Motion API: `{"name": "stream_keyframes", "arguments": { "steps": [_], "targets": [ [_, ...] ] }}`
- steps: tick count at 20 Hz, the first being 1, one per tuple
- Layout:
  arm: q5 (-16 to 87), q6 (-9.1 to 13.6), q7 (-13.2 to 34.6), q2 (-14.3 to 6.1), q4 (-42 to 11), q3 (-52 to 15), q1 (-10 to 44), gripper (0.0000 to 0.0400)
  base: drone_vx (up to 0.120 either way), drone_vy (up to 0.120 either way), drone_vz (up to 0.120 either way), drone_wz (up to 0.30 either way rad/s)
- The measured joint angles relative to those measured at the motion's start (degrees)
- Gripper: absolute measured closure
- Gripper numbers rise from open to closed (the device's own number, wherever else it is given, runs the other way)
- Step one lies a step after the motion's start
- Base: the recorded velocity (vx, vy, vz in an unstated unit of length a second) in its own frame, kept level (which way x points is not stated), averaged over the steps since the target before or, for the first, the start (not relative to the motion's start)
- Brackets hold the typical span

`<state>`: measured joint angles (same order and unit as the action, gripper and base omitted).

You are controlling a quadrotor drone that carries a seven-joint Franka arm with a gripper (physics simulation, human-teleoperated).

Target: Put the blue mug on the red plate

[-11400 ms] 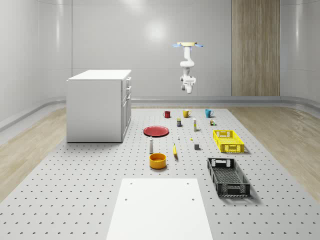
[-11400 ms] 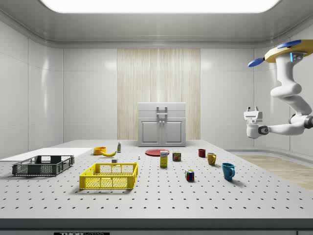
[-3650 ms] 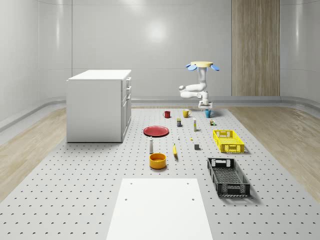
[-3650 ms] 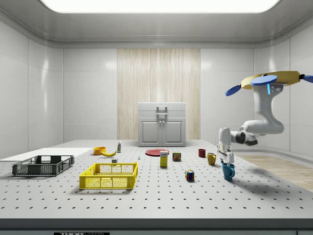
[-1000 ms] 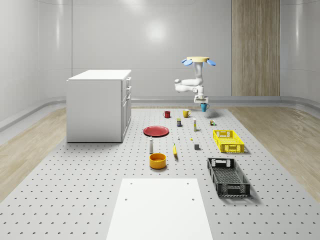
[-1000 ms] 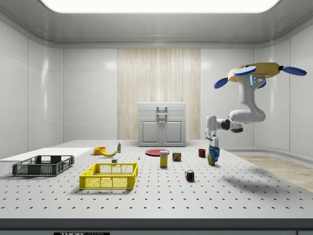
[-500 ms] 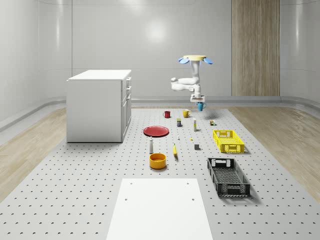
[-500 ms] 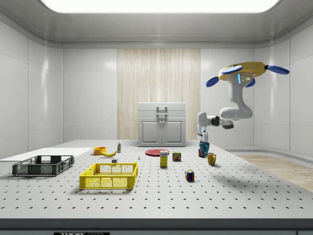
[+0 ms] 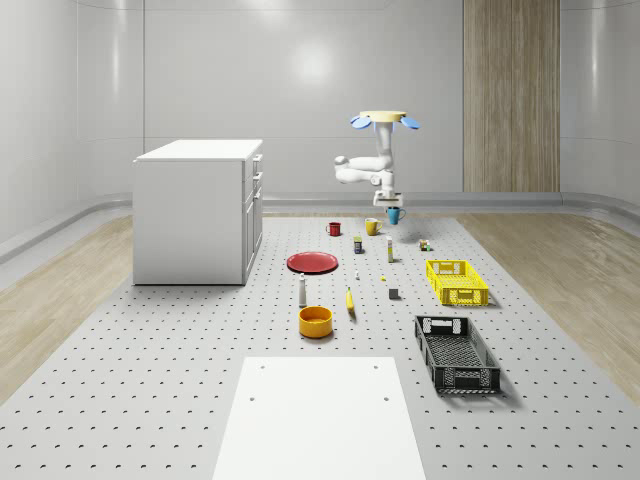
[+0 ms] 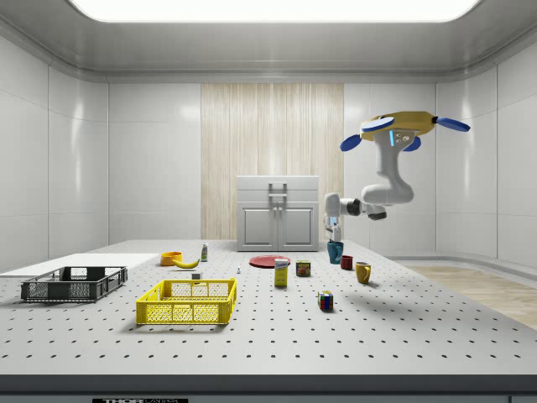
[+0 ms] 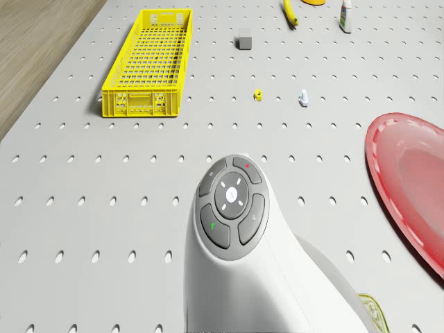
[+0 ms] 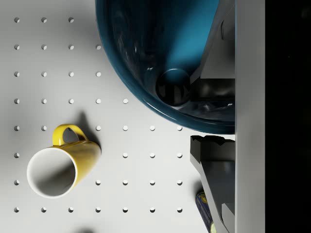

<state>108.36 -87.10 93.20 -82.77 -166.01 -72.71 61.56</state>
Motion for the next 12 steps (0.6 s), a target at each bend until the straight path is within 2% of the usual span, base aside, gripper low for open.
{"name": "stream_keyframes", "arguments": {
  "steps": [12],
  "targets": [
    [-0.39,-0.83,0.24,-0.88,0.06,-0.19,0.29,0.0300,0.120,-0.120,0.000,0.000]
  ]
}}
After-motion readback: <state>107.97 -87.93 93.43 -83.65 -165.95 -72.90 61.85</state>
